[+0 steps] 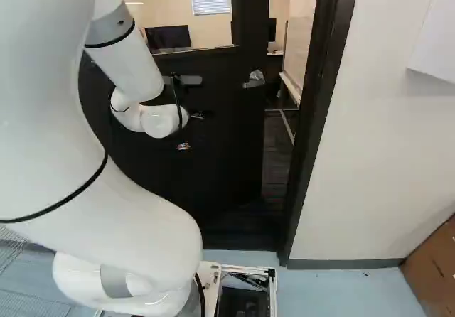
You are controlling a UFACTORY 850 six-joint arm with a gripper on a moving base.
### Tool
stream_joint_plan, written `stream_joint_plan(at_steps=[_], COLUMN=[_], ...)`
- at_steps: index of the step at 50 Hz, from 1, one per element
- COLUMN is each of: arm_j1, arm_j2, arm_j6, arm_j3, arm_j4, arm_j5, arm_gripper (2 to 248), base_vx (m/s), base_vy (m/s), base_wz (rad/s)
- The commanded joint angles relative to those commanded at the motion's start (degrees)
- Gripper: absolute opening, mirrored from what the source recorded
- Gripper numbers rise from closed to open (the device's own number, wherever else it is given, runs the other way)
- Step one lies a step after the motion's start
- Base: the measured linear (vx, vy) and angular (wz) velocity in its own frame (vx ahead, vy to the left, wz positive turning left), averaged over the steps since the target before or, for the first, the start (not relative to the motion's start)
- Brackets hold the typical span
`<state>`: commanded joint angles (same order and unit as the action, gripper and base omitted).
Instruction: Open the door and move inside
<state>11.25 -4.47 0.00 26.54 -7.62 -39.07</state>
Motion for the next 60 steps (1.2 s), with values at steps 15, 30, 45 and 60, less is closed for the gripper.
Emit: stream_joint_plan(at_steps=[15, 30, 45, 60], arm_j1=[0.91, 1.85, 2.90, 3.99], arm_j2=[2.11, 4.16, 6.21, 8.21], arm_j6=[0.00, 0.00, 0.00, 0.00], arm_j3=[2.06, 4.11, 6.20, 8.28], arm_j4=[-3.72, -7.42, -10.41, -10.71], arm_j5=[0.00, 0.00, 0.00, 0.00], arm_gripper=[247, 247, 247, 247], base_vx=[0.000, 0.000, 0.000, 0.000], base_vy=[0.000, 0.000, 0.000, 0.000], base_wz=[0.000, 0.000, 0.000, 0.000])
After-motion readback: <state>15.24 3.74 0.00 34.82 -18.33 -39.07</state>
